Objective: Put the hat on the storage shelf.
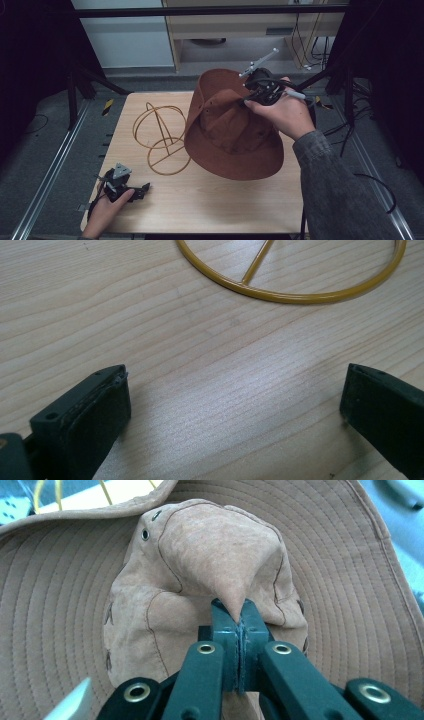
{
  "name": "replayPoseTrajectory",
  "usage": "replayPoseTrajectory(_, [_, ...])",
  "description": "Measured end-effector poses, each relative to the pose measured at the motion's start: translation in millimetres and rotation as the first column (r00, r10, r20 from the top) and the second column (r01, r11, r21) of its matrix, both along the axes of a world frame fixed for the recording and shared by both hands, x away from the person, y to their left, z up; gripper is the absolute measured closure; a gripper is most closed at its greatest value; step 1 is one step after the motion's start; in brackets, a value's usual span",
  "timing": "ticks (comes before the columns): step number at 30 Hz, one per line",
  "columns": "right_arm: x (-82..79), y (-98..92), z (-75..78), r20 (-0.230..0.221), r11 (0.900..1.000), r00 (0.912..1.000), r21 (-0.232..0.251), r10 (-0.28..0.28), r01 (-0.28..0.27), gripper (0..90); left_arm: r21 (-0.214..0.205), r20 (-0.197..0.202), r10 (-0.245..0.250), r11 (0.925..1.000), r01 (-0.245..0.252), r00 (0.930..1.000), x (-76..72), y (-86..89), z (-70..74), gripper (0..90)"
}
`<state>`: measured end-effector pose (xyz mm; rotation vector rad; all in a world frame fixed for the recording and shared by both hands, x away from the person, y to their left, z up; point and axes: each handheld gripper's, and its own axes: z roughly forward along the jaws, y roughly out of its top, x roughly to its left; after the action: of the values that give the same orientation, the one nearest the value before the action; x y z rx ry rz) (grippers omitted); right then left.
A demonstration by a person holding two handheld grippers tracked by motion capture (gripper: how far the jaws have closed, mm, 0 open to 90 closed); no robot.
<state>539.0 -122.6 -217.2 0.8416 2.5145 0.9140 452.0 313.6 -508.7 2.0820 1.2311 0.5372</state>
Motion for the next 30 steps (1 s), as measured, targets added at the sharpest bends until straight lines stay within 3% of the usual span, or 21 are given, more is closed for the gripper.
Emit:
replayPoseTrajectory(10, [-12.6,8.0,21.5,0.066,0.9925,0.9977,0.120,0.018,-0.025,89.3,-0.003,0.003,0.004,1.0000,-0.004,1.0000,0.0,-0.3,-0.2,0.0])
replayPoseTrajectory(23, [-17.2,46.7,32.4,0.103,0.9839,0.9934,0.166,0.050,-0.067,89.3,0.000,0.001,0.000,1.0000,0.000,1.0000,0.0,-0.1,0.0,0.0])
replayPoseTrajectory(30, [-21.5,58.7,38.6,0.117,0.9775,0.9909,0.192,0.067,-0.088,89.2,0.000,-0.002,-0.001,1.0000,0.001,1.0000,0.0,0.0,0.2,0.0])
